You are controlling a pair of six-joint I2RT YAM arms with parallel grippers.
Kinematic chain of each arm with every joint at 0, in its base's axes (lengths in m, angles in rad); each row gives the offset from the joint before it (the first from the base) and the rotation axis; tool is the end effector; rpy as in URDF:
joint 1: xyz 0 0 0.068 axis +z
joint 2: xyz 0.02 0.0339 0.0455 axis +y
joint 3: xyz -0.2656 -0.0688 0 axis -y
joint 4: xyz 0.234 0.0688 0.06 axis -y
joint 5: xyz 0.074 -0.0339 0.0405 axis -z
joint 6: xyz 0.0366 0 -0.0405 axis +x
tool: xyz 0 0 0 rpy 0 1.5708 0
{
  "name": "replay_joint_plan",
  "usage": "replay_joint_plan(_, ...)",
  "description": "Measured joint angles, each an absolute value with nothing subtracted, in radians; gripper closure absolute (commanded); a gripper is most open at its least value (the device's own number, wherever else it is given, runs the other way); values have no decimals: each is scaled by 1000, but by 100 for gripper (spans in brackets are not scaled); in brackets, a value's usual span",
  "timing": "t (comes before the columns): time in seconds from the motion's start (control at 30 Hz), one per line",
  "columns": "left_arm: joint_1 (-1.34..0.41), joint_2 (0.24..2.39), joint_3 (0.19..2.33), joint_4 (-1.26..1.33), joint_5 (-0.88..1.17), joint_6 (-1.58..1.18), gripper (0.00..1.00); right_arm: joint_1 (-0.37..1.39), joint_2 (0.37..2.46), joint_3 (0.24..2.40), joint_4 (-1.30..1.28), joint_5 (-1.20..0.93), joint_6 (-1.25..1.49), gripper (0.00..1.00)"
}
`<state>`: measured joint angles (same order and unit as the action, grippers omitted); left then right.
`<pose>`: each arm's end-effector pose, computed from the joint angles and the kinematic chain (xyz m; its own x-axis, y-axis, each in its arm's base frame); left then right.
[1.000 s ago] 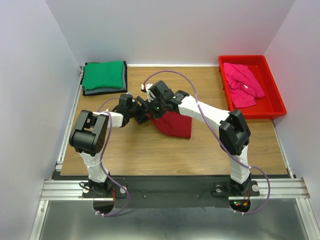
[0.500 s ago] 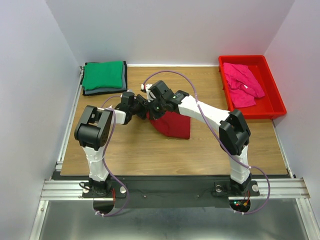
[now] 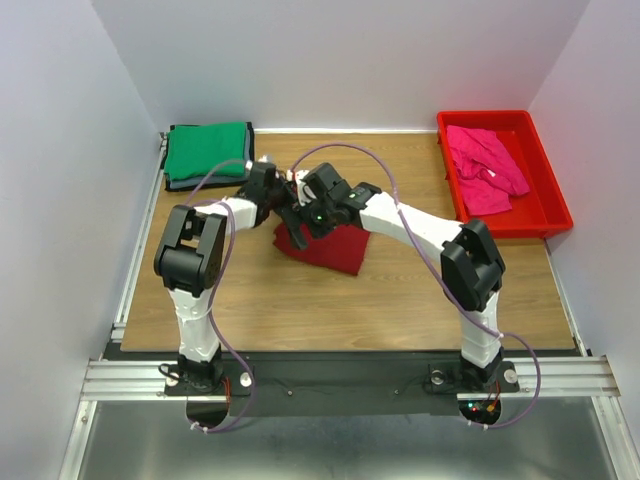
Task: Fold and stack the t-shirts
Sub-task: Neatly place the folded tshirt to the corner
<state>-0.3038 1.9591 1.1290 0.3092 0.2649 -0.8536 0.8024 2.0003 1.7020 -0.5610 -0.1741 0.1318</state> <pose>0.3956 -0.1341 0.1727 -0.6930 -0.5450 -0.4719 -0.0257 0.6728 -0.7393 0.3038 0.3235 0.2602 -0.6252 -0.4606 -0.6301 -0.7108 0.6695 0.2159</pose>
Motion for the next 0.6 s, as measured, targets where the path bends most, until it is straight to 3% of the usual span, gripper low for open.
replay_joint_plan(0.43, -260, 2138, 1717, -104, 84, -302, 100, 533, 1763, 1522, -563, -118, 83, 0)
replay_joint_plan(0.6, -216, 2255, 1953, -224, 52, -179, 100, 519, 1722, 1484, -561, -108, 68, 0)
